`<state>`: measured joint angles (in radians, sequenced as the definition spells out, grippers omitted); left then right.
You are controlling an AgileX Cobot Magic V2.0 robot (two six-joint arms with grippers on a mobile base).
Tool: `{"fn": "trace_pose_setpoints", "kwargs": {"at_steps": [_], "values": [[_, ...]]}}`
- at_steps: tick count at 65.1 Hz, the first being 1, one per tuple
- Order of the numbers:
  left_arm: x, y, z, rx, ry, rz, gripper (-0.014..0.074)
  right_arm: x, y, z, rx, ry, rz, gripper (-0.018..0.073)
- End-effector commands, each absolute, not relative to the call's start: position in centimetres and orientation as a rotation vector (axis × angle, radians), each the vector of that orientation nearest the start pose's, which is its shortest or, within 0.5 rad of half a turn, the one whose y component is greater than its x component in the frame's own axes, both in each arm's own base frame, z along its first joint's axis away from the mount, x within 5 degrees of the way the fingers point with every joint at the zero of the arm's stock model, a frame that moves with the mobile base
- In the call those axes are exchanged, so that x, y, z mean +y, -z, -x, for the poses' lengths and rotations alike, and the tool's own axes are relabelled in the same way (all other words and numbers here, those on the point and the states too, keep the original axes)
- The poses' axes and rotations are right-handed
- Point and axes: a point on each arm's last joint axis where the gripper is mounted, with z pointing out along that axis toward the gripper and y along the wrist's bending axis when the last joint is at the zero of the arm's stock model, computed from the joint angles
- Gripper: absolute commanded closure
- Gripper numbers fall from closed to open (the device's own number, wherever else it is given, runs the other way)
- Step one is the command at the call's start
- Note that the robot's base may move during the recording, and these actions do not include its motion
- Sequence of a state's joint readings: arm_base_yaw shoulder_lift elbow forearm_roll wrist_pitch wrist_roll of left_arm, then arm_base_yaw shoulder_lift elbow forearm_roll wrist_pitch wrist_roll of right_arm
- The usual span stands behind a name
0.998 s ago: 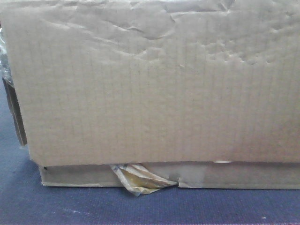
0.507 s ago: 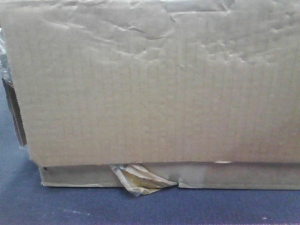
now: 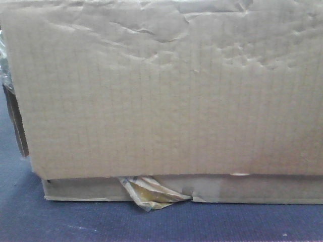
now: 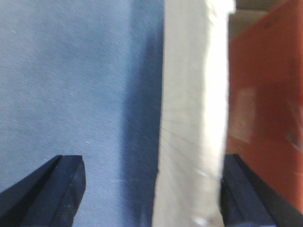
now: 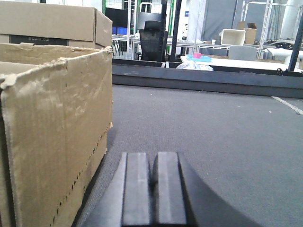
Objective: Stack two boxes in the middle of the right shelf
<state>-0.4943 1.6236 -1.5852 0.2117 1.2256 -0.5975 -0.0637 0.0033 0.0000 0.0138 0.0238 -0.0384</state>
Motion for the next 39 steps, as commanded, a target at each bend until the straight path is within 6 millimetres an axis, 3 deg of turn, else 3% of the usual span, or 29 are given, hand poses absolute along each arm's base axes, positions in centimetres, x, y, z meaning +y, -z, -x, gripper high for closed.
{"fn": "trace_pose_setpoints", "kwargs": {"at_steps": [1,17,33,39], "values": [[-15.3,-35.0,-30.6,2.71,0.042,0.065,0.0153,-0.3,-21.3,-5.6,1.49,0.068,-0.027,0.072],[-15.7,-33.3,-31.6,2.751,0.005,0.063,0.0153,-0.3,-21.3,-5.6,1.49,0.068,-0.027,0.072],[-15.7,-33.3,-31.6,2.75,0.002,0.042,0.0153,-0.3,-21.3,-5.6,1.49,0.068,-0.027,0.072],[-15.7,-33.6,-31.6,2.744,0.001,0.026,0.0153,-0.3,-22.1,-5.5,1.393,0.071,-0.027,0.072]]}}
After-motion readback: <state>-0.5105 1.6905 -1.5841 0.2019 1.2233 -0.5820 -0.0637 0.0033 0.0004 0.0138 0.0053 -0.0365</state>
